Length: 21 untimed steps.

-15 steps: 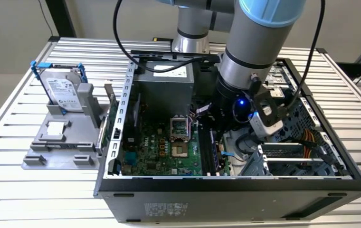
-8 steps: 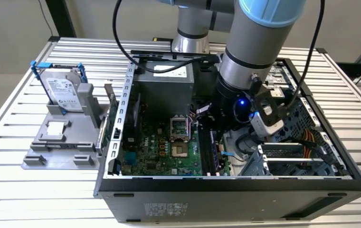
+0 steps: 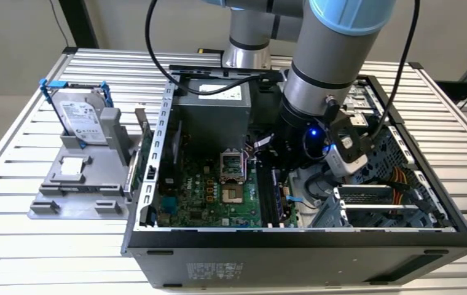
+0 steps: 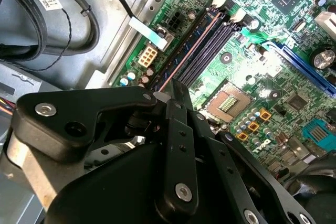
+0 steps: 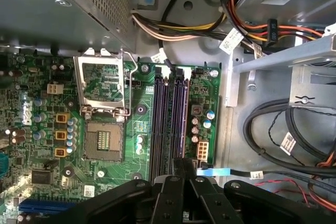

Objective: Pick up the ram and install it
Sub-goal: 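Press down the ram until it locks into place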

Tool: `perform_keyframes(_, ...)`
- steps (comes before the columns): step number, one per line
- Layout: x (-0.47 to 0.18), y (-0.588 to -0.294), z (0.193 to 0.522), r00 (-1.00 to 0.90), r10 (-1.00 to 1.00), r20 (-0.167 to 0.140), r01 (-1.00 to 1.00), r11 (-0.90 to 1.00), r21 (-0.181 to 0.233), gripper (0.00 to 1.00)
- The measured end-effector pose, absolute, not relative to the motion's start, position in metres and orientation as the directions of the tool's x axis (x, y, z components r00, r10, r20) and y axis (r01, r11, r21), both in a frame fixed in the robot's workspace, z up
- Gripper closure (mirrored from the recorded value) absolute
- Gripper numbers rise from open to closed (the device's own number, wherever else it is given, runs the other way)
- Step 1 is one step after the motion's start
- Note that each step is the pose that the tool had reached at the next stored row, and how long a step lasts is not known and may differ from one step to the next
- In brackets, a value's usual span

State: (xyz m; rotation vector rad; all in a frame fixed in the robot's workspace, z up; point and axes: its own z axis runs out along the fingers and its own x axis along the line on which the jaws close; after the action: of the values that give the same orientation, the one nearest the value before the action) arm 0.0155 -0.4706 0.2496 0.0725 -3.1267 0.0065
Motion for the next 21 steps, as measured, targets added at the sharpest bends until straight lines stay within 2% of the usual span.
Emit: perform_keyframes(21, 0.0155, -0.4706, 0.2496, -0.998, -0.065, 0.014, -0.065, 0.998, -0.004, 1.0)
